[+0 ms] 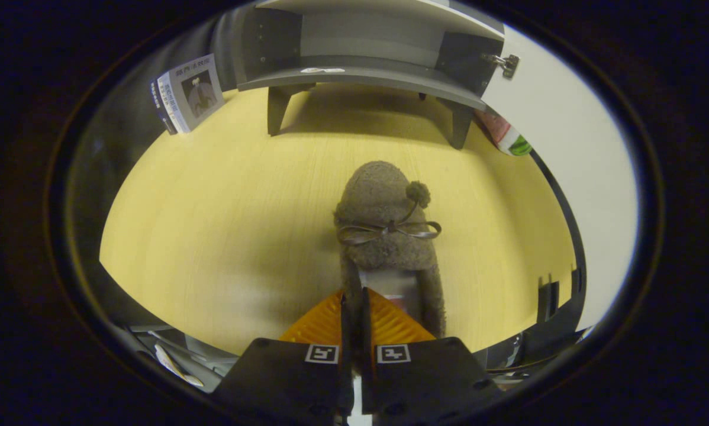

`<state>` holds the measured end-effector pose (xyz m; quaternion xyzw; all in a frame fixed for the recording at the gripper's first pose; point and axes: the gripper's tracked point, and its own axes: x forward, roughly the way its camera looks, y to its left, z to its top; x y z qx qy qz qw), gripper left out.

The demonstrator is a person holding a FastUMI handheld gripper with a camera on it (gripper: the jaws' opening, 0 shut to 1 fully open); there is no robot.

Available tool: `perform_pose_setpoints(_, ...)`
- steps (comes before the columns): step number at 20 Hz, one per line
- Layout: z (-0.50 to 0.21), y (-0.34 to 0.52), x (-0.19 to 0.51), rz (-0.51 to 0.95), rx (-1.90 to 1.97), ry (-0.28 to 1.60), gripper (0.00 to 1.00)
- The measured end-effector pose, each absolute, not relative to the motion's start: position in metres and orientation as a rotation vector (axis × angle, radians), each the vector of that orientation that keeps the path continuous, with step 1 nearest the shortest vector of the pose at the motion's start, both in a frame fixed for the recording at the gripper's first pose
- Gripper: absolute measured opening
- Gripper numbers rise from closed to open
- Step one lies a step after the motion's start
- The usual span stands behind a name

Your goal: Open the shoe cabinet door, grab the shoes and put them into the shoe cabinet, then close the shoe cabinet door.

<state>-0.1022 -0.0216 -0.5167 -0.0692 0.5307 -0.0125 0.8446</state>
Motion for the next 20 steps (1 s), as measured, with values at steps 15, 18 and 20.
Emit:
perform_pose_setpoints(15,-0.458,-0.023,-0.077,-0.018,-0.091,1.032,0.03)
perform_pose_setpoints(18,-0.406,-0.025,-0.057,-0.043,-0.093,0.955,0.03)
perform_pose_setpoints(20,-0.360,-0.024,-0.038,-0.062,-0.102,0.885,0.03)
